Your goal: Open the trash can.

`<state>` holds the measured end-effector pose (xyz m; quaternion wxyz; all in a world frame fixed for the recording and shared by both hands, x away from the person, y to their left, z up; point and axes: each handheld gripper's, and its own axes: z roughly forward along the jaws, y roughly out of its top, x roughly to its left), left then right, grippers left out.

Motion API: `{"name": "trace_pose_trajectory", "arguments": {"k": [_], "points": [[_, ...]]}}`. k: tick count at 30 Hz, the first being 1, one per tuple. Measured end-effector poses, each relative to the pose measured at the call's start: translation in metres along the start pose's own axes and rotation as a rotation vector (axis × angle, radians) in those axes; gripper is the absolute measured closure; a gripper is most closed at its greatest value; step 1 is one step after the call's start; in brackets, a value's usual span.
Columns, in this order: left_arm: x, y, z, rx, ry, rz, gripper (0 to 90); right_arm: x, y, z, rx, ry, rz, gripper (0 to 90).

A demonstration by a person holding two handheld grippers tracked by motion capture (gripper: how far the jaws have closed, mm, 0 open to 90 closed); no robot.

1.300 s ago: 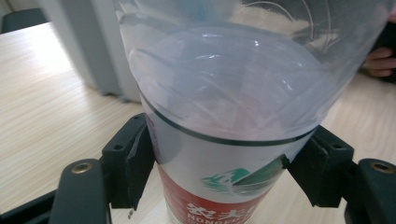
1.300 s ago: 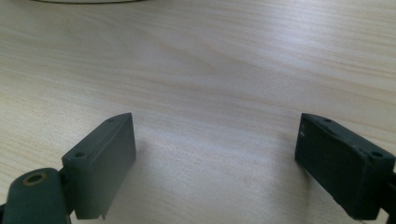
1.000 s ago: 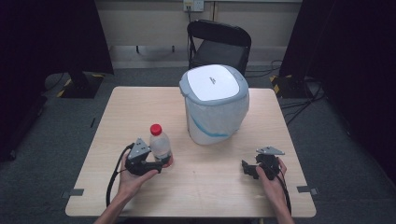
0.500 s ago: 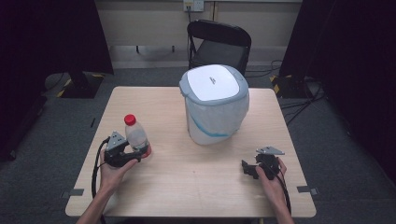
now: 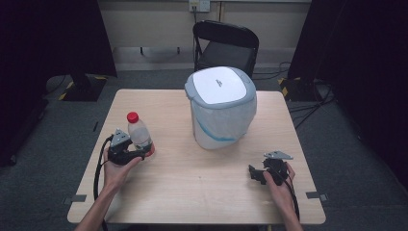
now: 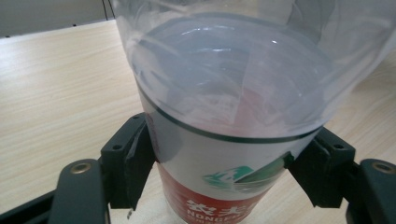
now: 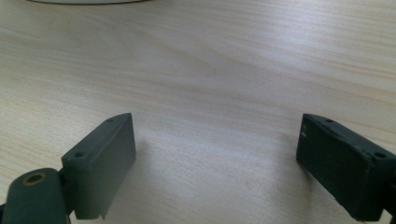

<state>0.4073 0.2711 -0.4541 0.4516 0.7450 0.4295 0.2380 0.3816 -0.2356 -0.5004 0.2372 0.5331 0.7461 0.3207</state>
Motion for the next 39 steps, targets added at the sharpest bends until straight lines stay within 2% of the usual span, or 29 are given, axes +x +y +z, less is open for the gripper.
{"name": "trace_pose_trajectory", "arguments": {"k": [1, 2, 6, 9, 10, 12, 13, 14, 15, 16, 17, 20, 21, 22, 25, 27, 28, 31, 35, 36, 37, 39], "points": [[0.0, -0.001, 0.0, 0.003, -0.003, -0.006, 27.6, 0.0, 0.0, 0.0, 0.0, 0.0, 0.0, 10.6], [0.0, -0.001, -0.001, 0.006, -0.008, -0.014, 22.1, 0.0, 0.0, 0.0, 0.0, 0.0, 0.0, 10.6], [0.0, -0.006, -0.004, -0.004, -0.019, -0.039, 16.7, 0.0, 0.0, 0.0, 0.0, 0.0, 0.0, 10.6], [-0.002, -0.011, -0.009, -0.015, -0.024, -0.044, 15.6, 0.0, 0.0, 0.0, 0.0, 0.0, 0.001, 10.6], [-0.002, -0.013, -0.011, -0.011, -0.022, -0.055, 15.6, 0.0, 0.0, 0.0, 0.0, 0.0, 0.001, 10.6], [-0.003, -0.019, -0.016, -0.012, -0.033, -0.104, 15.7, 0.0, 0.0, 0.0, 0.0, 0.0, 0.0, 10.6], [-0.003, -0.019, -0.016, -0.012, -0.033, -0.104, 15.7, 0.0, 0.0, 0.0, 0.0, 0.0, 0.0, 10.6], [-0.006, -0.025, -0.022, -0.016, -0.035, -0.144, 16.0, 0.0, 0.0, 0.0, 0.0, 0.0, 0.0, 10.6], [-0.009, -0.029, -0.025, -0.005, -0.016, -0.124, 16.6, 0.0, 0.0, 0.0, 0.0, 0.0, 0.001, 10.6], [-0.009, -0.031, -0.026, 0.0, -0.013, -0.127, 17.9, 0.0, 0.0, 0.0, 0.0, 0.0, 0.0, 10.6], [-0.009, -0.032, -0.028, 0.007, -0.018, -0.139, 19.3, 0.0, 0.0, 0.0, 0.0, 0.0, 0.0, 10.6], [-0.014, -0.033, -0.037, 0.01, -0.029, -0.116, 28.7, 0.0, 0.0, 0.0, 0.0, 0.0, 0.0, 10.6], [-0.014, -0.033, -0.037, 0.01, -0.029, -0.116, 30.0, 0.0, 0.0, 0.0, 0.0, 0.0, 0.0, 10.6], [-0.02, -0.033, -0.041, 0.01, -0.04, -0.098, 31.9, 0.0, 0.0, 0.0, 0.0, 0.0, 0.001, 10.5], [-0.029, -0.034, -0.043, 0.031, -0.072, -0.084, 34.3, 0.0, 0.0, 0.0, 0.0, -0.001, -0.003, 10.5], [-0.036, -0.033, -0.044, 0.032, -0.076, -0.059, 36.5, 0.0, 0.002, 0.002, 0.001, 0.003, -0.012, 10.5], [-0.036, -0.033, -0.044, 0.032, -0.076, -0.059, 37.0, 0.0, 0.002, 0.002, 0.001, 0.003, -0.012, 10.5], [-0.051, -0.026, -0.036, 0.052, -0.113, -0.036, 40.1, -0.002, 0.007, 0.005, 0.011, 0.001, -0.01, 13.5], [-0.068, -0.017, -0.024, 0.053, -0.155, -0.013, 43.9, -0.007, 0.015, 0.005, 0.01, -0.026, -0.01, 16.7], [-0.068, -0.017, -0.024, 0.053, -0.155, -0.013, 43.9, -0.007, 0.018, 0.006, 0.002, -0.026, -0.011, 16.8], [-0.08, -0.011, -0.015, 0.054, -0.185, 0.03, 43.8, -0.009, 0.021, 0.007, 0.002, -0.026, -0.022, 17.3], [-0.087, -0.006, -0.008, 0.055, -0.196, 0.042, 43.5, -0.01, 0.029, 0.009, 0.002, -0.025, -0.034, 19.2]]}}
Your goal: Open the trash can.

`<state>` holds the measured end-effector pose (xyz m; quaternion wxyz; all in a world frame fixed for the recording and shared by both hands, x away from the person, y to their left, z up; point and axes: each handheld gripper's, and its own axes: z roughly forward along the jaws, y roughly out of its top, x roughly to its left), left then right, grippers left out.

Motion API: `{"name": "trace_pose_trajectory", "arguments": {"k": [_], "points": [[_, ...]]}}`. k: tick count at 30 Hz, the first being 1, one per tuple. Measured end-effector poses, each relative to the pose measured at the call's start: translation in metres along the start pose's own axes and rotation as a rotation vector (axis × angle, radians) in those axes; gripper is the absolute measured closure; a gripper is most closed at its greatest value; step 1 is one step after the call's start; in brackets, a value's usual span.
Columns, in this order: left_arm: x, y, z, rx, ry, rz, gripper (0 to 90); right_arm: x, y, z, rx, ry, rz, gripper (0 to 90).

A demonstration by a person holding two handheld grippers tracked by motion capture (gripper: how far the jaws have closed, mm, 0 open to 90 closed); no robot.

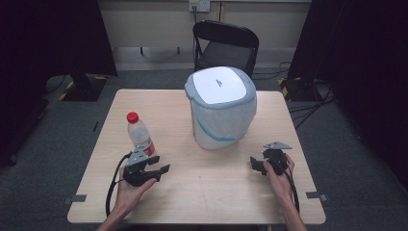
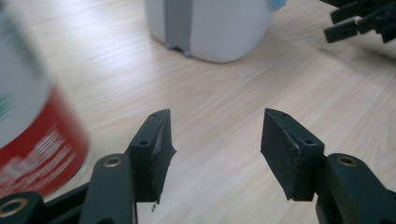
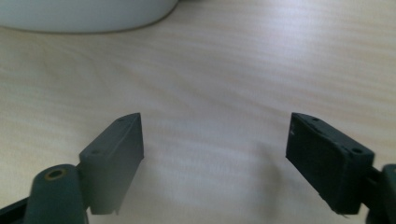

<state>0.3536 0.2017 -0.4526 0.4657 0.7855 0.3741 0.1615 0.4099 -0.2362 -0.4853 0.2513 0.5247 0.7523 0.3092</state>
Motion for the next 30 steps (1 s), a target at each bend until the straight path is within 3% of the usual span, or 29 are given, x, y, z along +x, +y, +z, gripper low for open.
{"name": "trace_pose_trajectory", "arguments": {"k": [3, 6, 7, 8, 10, 11, 15, 16, 18, 20, 21, 24, 26, 28, 29, 30], "points": [[-0.005, 0.011, 0.016, 0.009, -0.017, -0.019, 42.5, -0.002, 0.013, 0.007, -0.019, 0.003, -0.007, 20.8], [-0.009, 0.017, 0.03, 0.024, 0.0, 0.0, 45.4, -0.004, 0.023, 0.014, -0.025, 0.015, -0.014, 23.6], [-0.011, 0.023, 0.044, 0.046, 0.033, 0.013, 45.9, -0.007, 0.033, 0.021, -0.028, 0.017, -0.007, 24.2], [-0.011, 0.024, 0.05, 0.039, 0.021, -0.014, 46.3, -0.008, 0.035, 0.022, -0.039, 0.015, 0.002, 24.5], [-0.01, 0.027, 0.057, 0.04, 0.019, -0.024, 47.4, -0.01, 0.039, 0.025, -0.043, 0.016, 0.001, 24.8], [-0.009, 0.029, 0.069, 0.044, 0.029, -0.042, 47.6, -0.016, 0.046, 0.03, -0.079, 0.025, 0.017, 24.8], [-0.002, 0.039, 0.093, 0.055, 0.061, -0.093, 47.6, -0.025, 0.057, 0.04, -0.079, 0.05, 0.061, 24.7], [0.0, 0.042, 0.099, 0.062, 0.063, -0.098, 47.6, -0.026, 0.061, 0.043, -0.081, 0.049, 0.061, 24.7], [0.004, 0.049, 0.109, 0.099, 0.122, -0.096, 47.7, -0.027, 0.07, 0.048, -0.082, 0.037, 0.036, 24.7], [0.007, 0.052, 0.113, 0.105, 0.132, -0.105, 48.2, -0.027, 0.073, 0.052, -0.066, 0.031, 0.02, 24.7], [0.013, 0.056, 0.119, 0.105, 0.149, -0.129, 48.7, -0.028, 0.079, 0.061, -0.035, 0.026, -0.007, 24.8], [0.02, 0.059, 0.126, 0.092, 0.167, -0.134, 47.8, -0.031, 0.086, 0.067, -0.06, 0.019, -0.001, 26.1], [0.027, 0.06, 0.132, 0.086, 0.168, -0.172, 44.7, -0.032, 0.09, 0.071, -0.083, 0.018, 0.008, 26.8], [0.031, 0.06, 0.137, 0.058, 0.137, -0.213, 40.7, -0.032, 0.091, 0.076, -0.109, 0.045, 0.019, 29.9], [0.031, 0.06, 0.137, 0.058, 0.137, -0.213, 38.7, -0.032, 0.091, 0.076, -0.109, 0.045, 0.019, 29.9], [0.031, 0.062, 0.141, 0.072, 0.168, -0.184, 38.8, -0.031, 0.091, 0.081, -0.136, 0.082, 0.039, 39.3]]}}
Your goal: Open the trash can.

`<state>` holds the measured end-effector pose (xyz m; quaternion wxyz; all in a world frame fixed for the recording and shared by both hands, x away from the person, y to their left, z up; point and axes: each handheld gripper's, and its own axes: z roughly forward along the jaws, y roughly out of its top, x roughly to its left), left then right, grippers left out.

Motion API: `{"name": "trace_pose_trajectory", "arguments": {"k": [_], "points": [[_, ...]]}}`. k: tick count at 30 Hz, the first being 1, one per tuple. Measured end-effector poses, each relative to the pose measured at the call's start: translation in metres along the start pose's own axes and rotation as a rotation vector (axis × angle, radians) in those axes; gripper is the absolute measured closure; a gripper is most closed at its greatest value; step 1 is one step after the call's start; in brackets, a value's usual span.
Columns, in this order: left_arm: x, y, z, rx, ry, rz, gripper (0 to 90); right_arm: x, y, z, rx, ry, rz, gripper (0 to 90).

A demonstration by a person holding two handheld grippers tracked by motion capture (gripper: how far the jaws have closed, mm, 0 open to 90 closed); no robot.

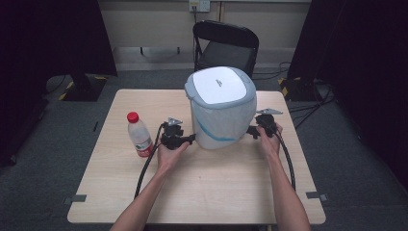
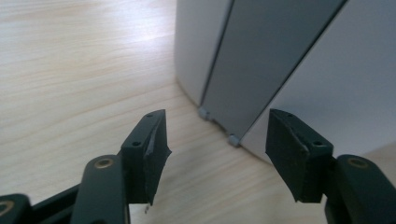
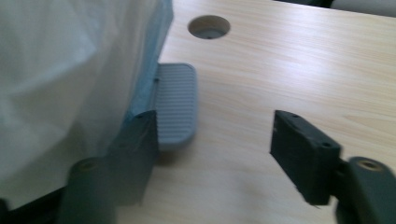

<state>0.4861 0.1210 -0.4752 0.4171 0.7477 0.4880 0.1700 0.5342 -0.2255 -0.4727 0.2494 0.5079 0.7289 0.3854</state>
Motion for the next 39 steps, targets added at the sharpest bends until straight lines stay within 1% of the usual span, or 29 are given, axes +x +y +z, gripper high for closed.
{"name": "trace_pose_trajectory", "arguments": {"k": [2, 3, 4, 5, 7, 8, 9, 10, 11, 12, 13, 14, 15, 16, 17, 18, 19, 20, 22, 24, 25, 27, 29, 31, 32, 33, 34, 36, 39], "points": [[0.001, 0.0, 0.001, -0.003, -0.001, -0.001, 37.5, 0.001, 0.0, 0.002, -0.006, 0.006, -0.001, 41.2], [0.004, -0.001, 0.002, -0.004, -0.024, -0.029, 37.2, 0.0, -0.001, 0.003, -0.02, 0.033, 0.011, 50.1], [0.004, -0.001, 0.002, -0.004, -0.024, -0.029, 37.6, 0.0, -0.001, 0.004, -0.023, 0.06, 0.02, 52.5], [0.002, 0.0, 0.0, 0.001, -0.045, -0.019, 42.6, 0.0, -0.002, 0.004, -0.034, 0.072, 0.013, 58.5], [-0.005, 0.002, -0.002, 0.006, -0.018, 0.017, 52.0, 0.002, -0.002, 0.003, -0.036, 0.107, 0.004, 69.9], [-0.007, 0.002, -0.003, 0.01, -0.013, 0.038, 54.1, 0.004, -0.003, 0.001, -0.034, 0.109, -0.013, 71.6], [-0.007, 0.002, -0.003, 0.01, -0.013, 0.038, 54.4, 0.004, -0.003, 0.001, -0.034, 0.109, -0.013, 71.6], [-0.006, 0.002, -0.003, 0.015, -0.026, 0.036, 54.4, 0.004, -0.003, -0.001, -0.034, 0.126, -0.015, 74.9], [-0.006, 0.001, -0.004, 0.006, -0.043, 0.032, 55.2, 0.002, -0.005, -0.008, -0.042, 0.164, -0.016, 75.0], [-0.006, 0.001, -0.004, 0.006, -0.043, 0.032, 55.2, 0.002, -0.006, -0.011, -0.046, 0.176, -0.017, 75.2], [-0.007, 0.0, -0.006, 0.013, -0.059, 0.069, 55.7, 0.001, -0.008, -0.015, -0.05, 0.196, -0.022, 75.4], [-0.007, 0.0, -0.006, 0.013, -0.059, 0.069, 56.0, 0.001, -0.008, -0.015, -0.05, 0.196, -0.022, 75.4], [-0.008, -0.001, -0.006, 0.009, -0.072, 0.076, 56.0, -0.001, -0.012, -0.022, -0.053, 0.235, -0.031, 75.2], [-0.008, -0.001, -0.006, 0.009, -0.072, 0.076, 56.0, -0.001, -0.012, -0.022, -0.053, 0.235, -0.031, 75.2], [-0.008, -0.002, -0.007, 0.008, -0.074, 0.095, 54.5, 0.0, -0.014, -0.027, -0.05, 0.261, -0.048, 73.0], [-0.008, -0.002, -0.007, 0.003, -0.069, 0.093, 51.3, 0.0, -0.015, -0.029, -0.044, 0.265, -0.055, 68.3], [-0.008, -0.002, -0.007, 0.003, -0.069, 0.093, 46.5, 0.0, -0.015, -0.029, -0.044, 0.265, -0.055, 68.3], [-0.008, -0.002, -0.007, 0.013, -0.065, 0.076, 45.2, -0.001, -0.016, -0.031, -0.021, 0.246, -0.089, 50.4], [-0.009, 0.0, -0.008, 0.002, -0.034, 0.054, 45.7, -0.004, -0.015, -0.029, -0.001, 0.243, -0.068, 41.0], [-0.01, 0.0, -0.008, 0.0, -0.023, 0.044, 47.6, -0.008, -0.014, -0.026, -0.007, 0.182, -0.047, 39.0], [-0.01, 0.002, -0.009, -0.007, -0.001, 0.056, 47.8, -0.009, -0.014, -0.022, -0.013, 0.142, -0.023, 38.6], [-0.009, 0.004, -0.008, -0.018, 0.015, 0.047, 47.0, -0.008, -0.012, -0.015, -0.02, 0.127, -0.017, 38.1], [-0.006, 0.006, -0.006, -0.023, 0.02, 0.034, 47.5, -0.007, -0.01, -0.01, -0.043, 0.115, -0.01, 41.6], [-0.005, 0.006, -0.002, -0.033, 0.034, 0.028, 47.4, -0.005, -0.007, -0.005, -0.086, 0.091, 0.014, 42.8], [-0.005, 0.006, -0.002, -0.033, 0.034, 0.028, 47.2, -0.005, -0.007, -0.005, -0.086, 0.091, 0.014, 42.8], [-0.004, 0.006, 0.002, -0.033, 0.042, 0.007, 47.3, -0.008, -0.007, -0.002, -0.13, 0.117, 0.048, 46.0], [-0.004, 0.006, 0.002, -0.033, 0.042, 0.007, 47.6, -0.009, -0.007, -0.001, -0.136, 0.119, 0.051, 45.0], [-0.004, 0.006, 0.004, -0.035, 0.057, 0.019, 47.5, -0.01, -0.007, 0.001, -0.143, 0.128, 0.051, 45.2], [0.001, 0.007, 0.007, -0.028, 0.048, 0.002, 45.6, -0.011, -0.005, 0.006, -0.147, 0.124, 0.036, 46.4]]}}
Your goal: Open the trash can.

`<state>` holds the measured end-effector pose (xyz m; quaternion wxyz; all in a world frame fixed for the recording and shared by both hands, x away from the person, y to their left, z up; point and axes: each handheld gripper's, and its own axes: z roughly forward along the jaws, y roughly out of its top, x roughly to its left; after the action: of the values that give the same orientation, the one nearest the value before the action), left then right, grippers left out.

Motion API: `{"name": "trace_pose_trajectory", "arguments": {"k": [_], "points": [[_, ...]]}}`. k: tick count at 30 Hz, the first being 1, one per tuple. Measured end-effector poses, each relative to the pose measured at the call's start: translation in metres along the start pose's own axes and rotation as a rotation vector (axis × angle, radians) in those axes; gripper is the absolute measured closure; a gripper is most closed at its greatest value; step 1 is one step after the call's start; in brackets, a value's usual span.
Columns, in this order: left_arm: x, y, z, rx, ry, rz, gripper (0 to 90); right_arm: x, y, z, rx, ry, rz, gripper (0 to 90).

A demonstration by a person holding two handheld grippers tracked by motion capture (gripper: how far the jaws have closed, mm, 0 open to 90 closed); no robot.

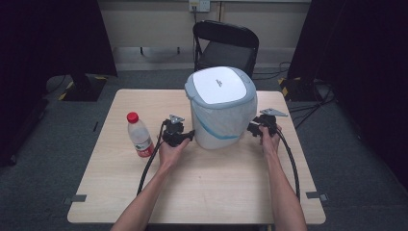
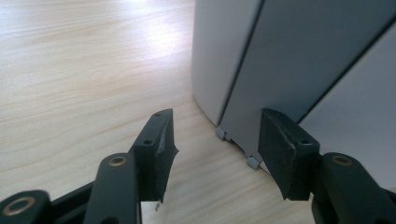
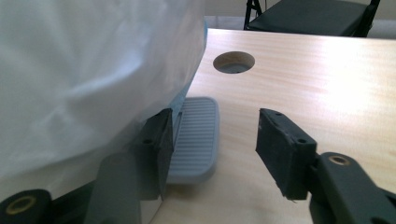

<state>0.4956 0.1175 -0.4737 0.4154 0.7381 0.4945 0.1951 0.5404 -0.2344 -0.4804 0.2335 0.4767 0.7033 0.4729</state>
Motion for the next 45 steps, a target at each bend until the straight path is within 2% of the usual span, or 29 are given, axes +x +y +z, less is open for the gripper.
{"name": "trace_pose_trajectory", "arguments": {"k": [2, 4, 5, 6, 7, 9, 10, 11, 12, 13, 15, 16, 19, 23, 26, 27, 30, 32, 33, 35, 36, 38, 39, 40, 41, 42, 43, 44, 45], "points": [[0.0, 0.001, 0.0, 0.012, -0.006, -0.002, 46.5, 0.0, 0.003, 0.003, 0.005, 0.0, 0.005, 50.5], [-0.001, 0.002, 0.0, 0.008, -0.011, 0.017, 49.5, 0.001, 0.005, 0.004, 0.019, 0.05, 0.018, 65.0], [-0.001, 0.002, 0.0, 0.008, -0.011, 0.017, 50.3, 0.001, 0.005, 0.004, 0.019, 0.05, 0.018, 65.0], [0.002, 0.002, 0.0, 0.01, -0.023, 0.006, 52.1, 0.002, 0.005, 0.004, 0.02, 0.091, -0.004, 75.8], [0.003, 0.002, 0.0, 0.005, -0.018, -0.003, 54.3, 0.002, 0.005, 0.003, 0.024, 0.114, -0.006, 75.7], [0.006, 0.002, -0.002, -0.001, -0.01, -0.011, 61.8, 0.002, 0.003, 0.001, 0.043, 0.196, -0.019, 75.7], [0.008, 0.002, -0.003, 0.003, -0.013, -0.017, 66.3, 0.004, 0.002, -0.002, 0.055, 0.234, -0.039, 75.3], [0.008, 0.002, -0.003, 0.003, -0.013, -0.017, 68.7, 0.006, 0.002, -0.004, 0.071, 0.252, -0.058, 74.9], [0.011, 0.002, -0.003, 0.005, -0.033, -0.025, 68.9, 0.011, 0.001, -0.008, 0.084, 0.246, -0.087, 74.9], [0.011, 0.002, -0.004, 0.004, -0.039, -0.031, 70.5, 0.013, 0.0, -0.01, 0.088, 0.245, -0.095, 74.8], [0.011, 0.001, -0.004, 0.005, -0.042, -0.022, 74.7, 0.015, -0.003, -0.013, 0.097, 0.254, -0.112, 74.3], [0.01, 0.001, -0.005, 0.013, -0.055, -0.007, 74.7, 0.02, -0.008, -0.022, 0.106, 0.251, -0.131, 74.1], [0.009, -0.001, -0.007, 0.021, -0.068, 0.007, 74.2, 0.023, -0.013, -0.029, 0.105, 0.243, -0.139, 72.7], [0.007, -0.006, -0.011, 0.011, -0.088, -0.001, 74.9, 0.035, -0.024, -0.046, 0.104, 0.236, -0.168, 73.9], [0.007, -0.009, -0.012, -0.003, -0.102, -0.012, 76.3, 0.039, -0.029, -0.052, 0.1, 0.247, -0.163, 74.1], [0.007, -0.01, -0.013, -0.004, -0.108, -0.009, 76.4, 0.046, -0.035, -0.059, 0.088, 0.232, -0.17, 74.0], [0.006, -0.011, -0.013, -0.003, -0.132, -0.01, 79.0, 0.052, -0.041, -0.068, 0.076, 0.217, -0.176, 74.9], [0.005, -0.011, -0.013, 0.001, -0.131, 0.003, 79.0, 0.053, -0.042, -0.07, 0.076, 0.212, -0.181, 75.1], [0.005, -0.011, -0.014, 0.002, -0.131, 0.002, 79.0, 0.057, -0.042, -0.076, 0.09, 0.211, -0.196, 75.2], [0.005, -0.012, -0.014, 0.001, -0.136, -0.007, 78.9, 0.058, -0.043, -0.078, 0.097, 0.212, -0.195, 75.0], [0.004, -0.012, -0.014, 0.002, -0.129, -0.012, 78.3, 0.065, -0.046, -0.085, 0.104, 0.218, -0.195, 73.2], [0.004, -0.012, -0.014, -0.003, -0.128, -0.01, 78.0, 0.067, -0.047, -0.087, 0.107, 0.222, -0.201, 71.7], [0.003, -0.012, -0.014, 0.0, -0.119, -0.009, 76.2, 0.073, -0.049, -0.094, 0.121, 0.208, -0.218, 67.3], [0.003, -0.012, -0.016, 0.007, -0.105, 0.001, 73.0, 0.074, -0.05, -0.095, 0.122, 0.205, -0.214, 63.9], [0.003, -0.013, -0.017, 0.01, -0.111, 0.004, 70.1, 0.074, -0.05, -0.097, 0.131, 0.191, -0.199, 55.0], [0.003, -0.014, -0.019, 0.017, -0.098, 0.018, 66.7, 0.072, -0.051, -0.098, 0.14, 0.176, -0.183, 49.6], [0.003, -0.014, -0.019, 0.017, -0.098, 0.018, 57.8, 0.069, -0.051, -0.098, 0.148, 0.17, -0.163, 41.6], [0.002, -0.019, -0.023, 0.019, -0.094, 0.017, 54.5, 0.063, -0.05, -0.099, 0.147, 0.166, -0.128, 38.6], [0.001, -0.022, -0.025, 0.023, -0.089, 0.017, 53.0, 0.06, -0.05, -0.099, 0.145, 0.169, -0.11, 39.5]]}}
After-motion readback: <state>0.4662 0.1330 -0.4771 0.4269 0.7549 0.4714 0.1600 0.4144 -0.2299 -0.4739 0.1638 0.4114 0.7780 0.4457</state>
